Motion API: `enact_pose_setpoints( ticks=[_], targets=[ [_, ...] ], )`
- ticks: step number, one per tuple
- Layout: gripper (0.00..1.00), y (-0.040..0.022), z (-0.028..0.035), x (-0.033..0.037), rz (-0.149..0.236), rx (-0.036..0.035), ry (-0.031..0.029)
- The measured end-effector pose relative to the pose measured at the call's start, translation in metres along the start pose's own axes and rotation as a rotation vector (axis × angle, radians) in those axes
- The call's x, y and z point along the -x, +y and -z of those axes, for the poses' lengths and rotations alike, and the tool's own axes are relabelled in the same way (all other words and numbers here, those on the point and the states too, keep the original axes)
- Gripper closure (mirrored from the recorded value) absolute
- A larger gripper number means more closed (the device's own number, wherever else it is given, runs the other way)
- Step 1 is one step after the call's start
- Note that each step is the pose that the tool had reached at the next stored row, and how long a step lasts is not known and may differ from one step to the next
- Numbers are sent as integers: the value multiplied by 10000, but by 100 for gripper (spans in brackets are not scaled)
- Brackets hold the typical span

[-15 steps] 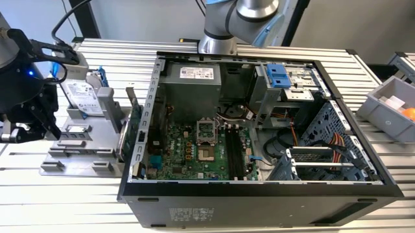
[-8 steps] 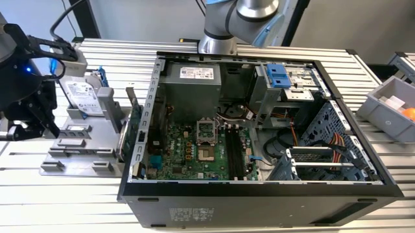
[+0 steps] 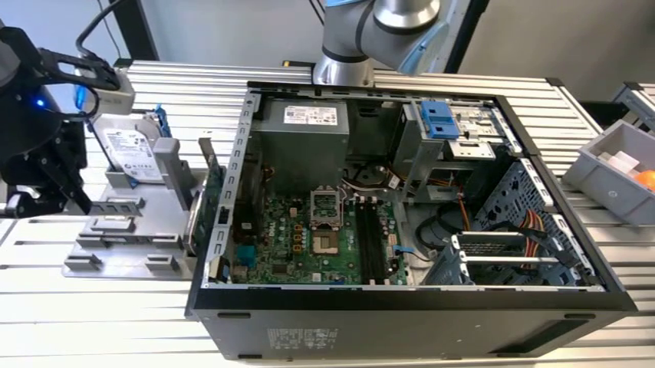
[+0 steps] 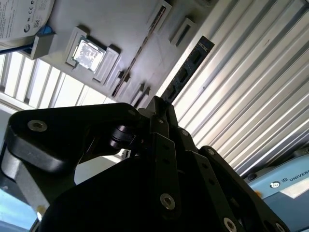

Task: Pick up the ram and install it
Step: 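Pick up the ram and move it above insertion slot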

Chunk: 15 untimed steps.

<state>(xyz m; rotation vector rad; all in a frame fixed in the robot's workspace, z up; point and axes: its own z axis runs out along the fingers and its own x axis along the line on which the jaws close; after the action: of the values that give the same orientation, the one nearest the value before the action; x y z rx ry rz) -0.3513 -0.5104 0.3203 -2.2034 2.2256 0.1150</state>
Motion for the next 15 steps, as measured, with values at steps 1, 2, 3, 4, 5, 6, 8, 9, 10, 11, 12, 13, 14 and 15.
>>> enact_pose_setpoints(
  ticks=[1, 2, 3, 4, 5, 6, 8, 9, 10, 11, 12, 13, 14, 15],
  targets=[
    [100, 0, 9, 0, 0, 0, 0],
    [100, 1, 18, 1, 0, 0, 0],
    [100, 1, 27, 2, 0, 0, 0],
    [100, 2, 36, 2, 0, 0, 0],
    [100, 2, 45, 3, 0, 0, 0],
    [100, 2, 53, 3, 0, -1, -1],
    [100, 3, 74, 4, 0, 0, 1],
    [100, 4, 83, 5, 0, 0, -1],
    [100, 4, 93, 5, 0, 0, 0],
    [100, 5, 102, 6, 0, 0, 0],
    [100, 5, 112, 6, 0, 1, 1],
    [100, 5, 120, 7, 1, 0, 0],
    [100, 6, 129, 7, 1, 0, 0],
    [100, 6, 138, 7, 1, 0, 0]
  ],
)
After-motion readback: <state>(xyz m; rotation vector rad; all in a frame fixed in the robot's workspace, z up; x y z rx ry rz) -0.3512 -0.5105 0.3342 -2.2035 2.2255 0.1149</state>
